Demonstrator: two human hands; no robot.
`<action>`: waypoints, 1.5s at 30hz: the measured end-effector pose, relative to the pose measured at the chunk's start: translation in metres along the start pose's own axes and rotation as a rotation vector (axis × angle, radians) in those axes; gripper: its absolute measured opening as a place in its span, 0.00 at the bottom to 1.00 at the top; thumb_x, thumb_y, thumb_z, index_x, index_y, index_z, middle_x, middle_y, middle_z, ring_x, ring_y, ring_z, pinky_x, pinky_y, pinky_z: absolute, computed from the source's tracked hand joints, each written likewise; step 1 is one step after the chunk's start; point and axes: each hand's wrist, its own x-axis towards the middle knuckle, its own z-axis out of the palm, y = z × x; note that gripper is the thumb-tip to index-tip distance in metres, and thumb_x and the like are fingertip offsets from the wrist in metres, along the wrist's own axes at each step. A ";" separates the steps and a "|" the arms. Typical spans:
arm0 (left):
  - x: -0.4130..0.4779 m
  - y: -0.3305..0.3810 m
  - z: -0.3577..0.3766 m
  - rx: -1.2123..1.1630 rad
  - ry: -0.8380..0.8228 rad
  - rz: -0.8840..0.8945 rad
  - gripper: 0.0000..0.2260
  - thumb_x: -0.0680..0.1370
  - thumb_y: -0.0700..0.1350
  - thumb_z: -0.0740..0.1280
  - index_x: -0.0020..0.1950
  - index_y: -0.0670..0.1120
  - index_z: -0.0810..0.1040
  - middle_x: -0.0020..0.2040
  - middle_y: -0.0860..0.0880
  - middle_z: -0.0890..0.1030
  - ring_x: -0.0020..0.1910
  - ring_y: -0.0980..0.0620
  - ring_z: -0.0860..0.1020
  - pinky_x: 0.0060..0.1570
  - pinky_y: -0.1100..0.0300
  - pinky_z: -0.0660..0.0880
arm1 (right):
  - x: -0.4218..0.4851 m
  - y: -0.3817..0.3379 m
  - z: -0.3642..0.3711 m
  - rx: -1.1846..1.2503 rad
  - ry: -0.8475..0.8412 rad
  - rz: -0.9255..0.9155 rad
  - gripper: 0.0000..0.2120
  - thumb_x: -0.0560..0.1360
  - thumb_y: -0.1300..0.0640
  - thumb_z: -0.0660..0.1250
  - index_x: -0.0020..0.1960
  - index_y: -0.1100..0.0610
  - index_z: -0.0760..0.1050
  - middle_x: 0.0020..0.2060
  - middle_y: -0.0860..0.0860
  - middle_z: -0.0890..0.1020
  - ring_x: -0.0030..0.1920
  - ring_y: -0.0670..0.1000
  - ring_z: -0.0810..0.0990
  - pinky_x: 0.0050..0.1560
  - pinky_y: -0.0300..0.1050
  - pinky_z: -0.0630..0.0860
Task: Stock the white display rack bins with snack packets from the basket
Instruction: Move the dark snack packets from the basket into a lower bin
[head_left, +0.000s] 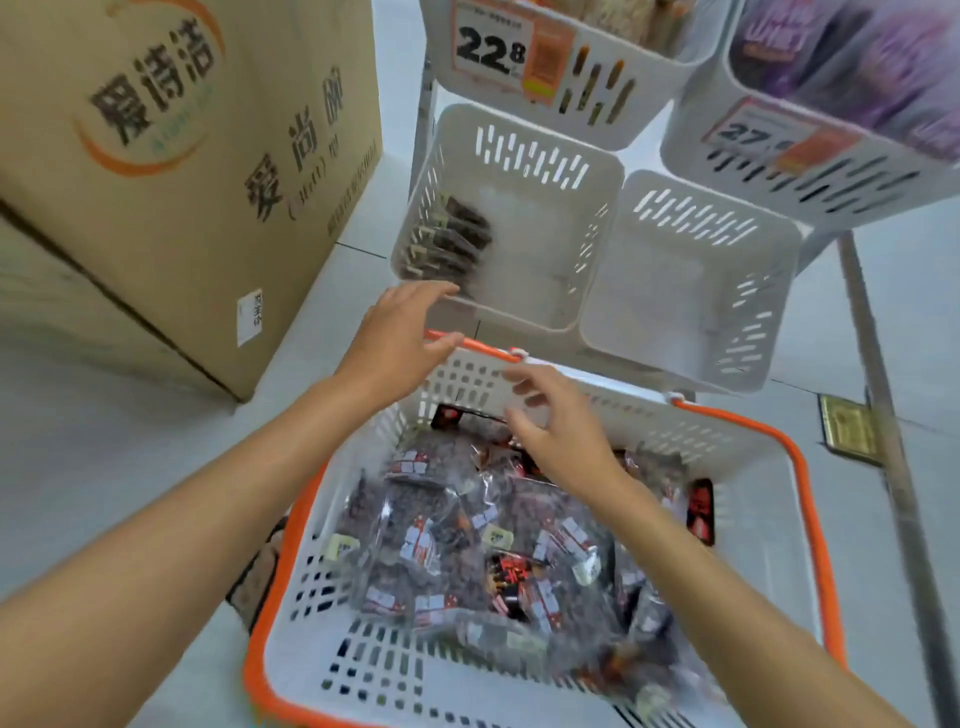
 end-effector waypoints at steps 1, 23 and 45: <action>-0.014 0.003 -0.001 0.007 0.012 0.004 0.23 0.78 0.48 0.70 0.72 0.49 0.71 0.69 0.48 0.74 0.68 0.46 0.70 0.68 0.47 0.67 | -0.015 0.010 0.006 -0.055 -0.107 0.038 0.18 0.78 0.59 0.67 0.67 0.54 0.73 0.59 0.47 0.76 0.61 0.47 0.75 0.63 0.43 0.71; -0.140 0.041 0.044 -0.626 -0.309 -0.581 0.33 0.71 0.48 0.77 0.72 0.44 0.69 0.63 0.50 0.76 0.66 0.46 0.74 0.64 0.50 0.73 | -0.091 0.014 -0.012 0.503 -0.087 0.252 0.02 0.79 0.60 0.66 0.51 0.58 0.76 0.45 0.52 0.83 0.48 0.52 0.82 0.57 0.52 0.80; -0.100 0.044 0.034 -0.720 -0.398 -0.366 0.22 0.74 0.43 0.75 0.65 0.51 0.71 0.54 0.52 0.81 0.54 0.55 0.80 0.47 0.65 0.76 | -0.045 -0.031 -0.044 0.100 -0.218 0.118 0.39 0.71 0.46 0.75 0.76 0.43 0.59 0.70 0.45 0.67 0.68 0.44 0.68 0.69 0.46 0.68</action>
